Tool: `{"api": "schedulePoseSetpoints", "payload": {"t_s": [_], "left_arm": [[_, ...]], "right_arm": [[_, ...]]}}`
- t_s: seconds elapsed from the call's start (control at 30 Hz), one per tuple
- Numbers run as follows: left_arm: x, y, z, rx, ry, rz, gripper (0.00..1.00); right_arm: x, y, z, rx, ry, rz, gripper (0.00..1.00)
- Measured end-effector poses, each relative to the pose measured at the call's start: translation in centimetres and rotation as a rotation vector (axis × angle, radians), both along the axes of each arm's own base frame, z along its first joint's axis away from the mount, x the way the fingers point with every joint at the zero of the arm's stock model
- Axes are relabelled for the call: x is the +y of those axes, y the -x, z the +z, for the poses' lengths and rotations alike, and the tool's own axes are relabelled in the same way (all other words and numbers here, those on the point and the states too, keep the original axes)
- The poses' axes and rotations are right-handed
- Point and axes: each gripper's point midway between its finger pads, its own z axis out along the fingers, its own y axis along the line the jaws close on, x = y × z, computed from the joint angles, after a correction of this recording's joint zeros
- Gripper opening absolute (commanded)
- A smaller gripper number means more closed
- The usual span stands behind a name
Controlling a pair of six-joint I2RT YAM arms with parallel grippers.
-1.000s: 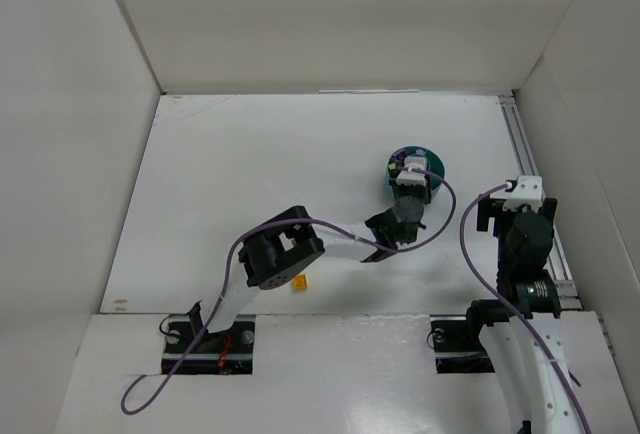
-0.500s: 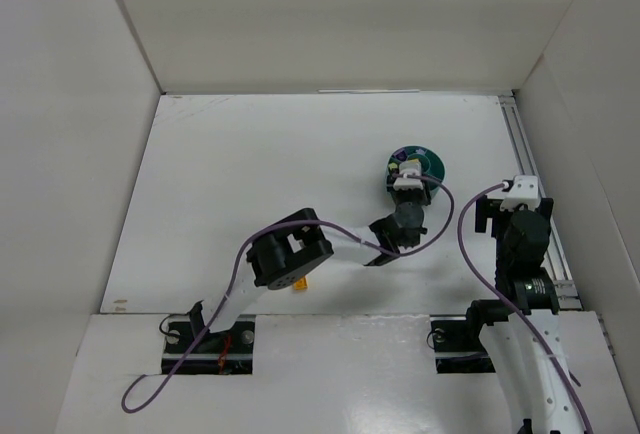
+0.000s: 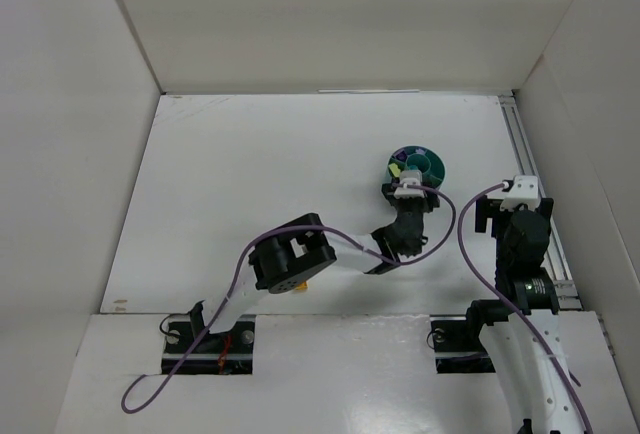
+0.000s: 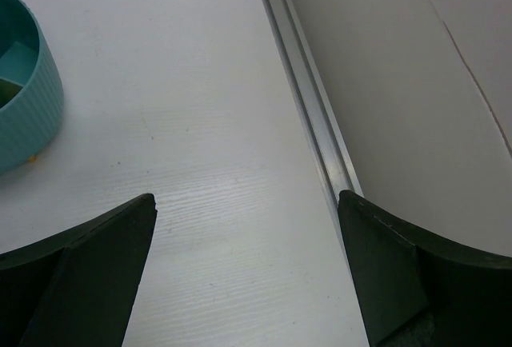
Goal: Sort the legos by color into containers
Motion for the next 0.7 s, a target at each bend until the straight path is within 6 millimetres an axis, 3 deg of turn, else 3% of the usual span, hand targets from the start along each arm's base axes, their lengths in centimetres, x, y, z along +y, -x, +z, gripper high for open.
{"api": "schedulePoseSetpoints", "payload": {"t_s": [0.33,0.47,0.57,0.7], "left_arm": [[0.8,0.0,0.4,-0.015,-0.031,0.027,0.83],[3.1,1.1,0.7,-0.002,-0.086,0.022,0.94],[4.9,1.7,3.3,0.014,-0.099,-0.001,1.0],[7.2,0.8,10.0,0.07,0.007,-0.15,1.0]], "right_arm": [[0.0,0.0,0.0,0.0,0.0,0.0,1.0],[0.1,0.0,0.0,0.0,0.0,0.004,1.0],[0.4,-0.2,0.0,0.004,0.005,0.029,1.0],[1.5,-0.9,-0.1,0.013,0.018,0.109,1.0]]}}
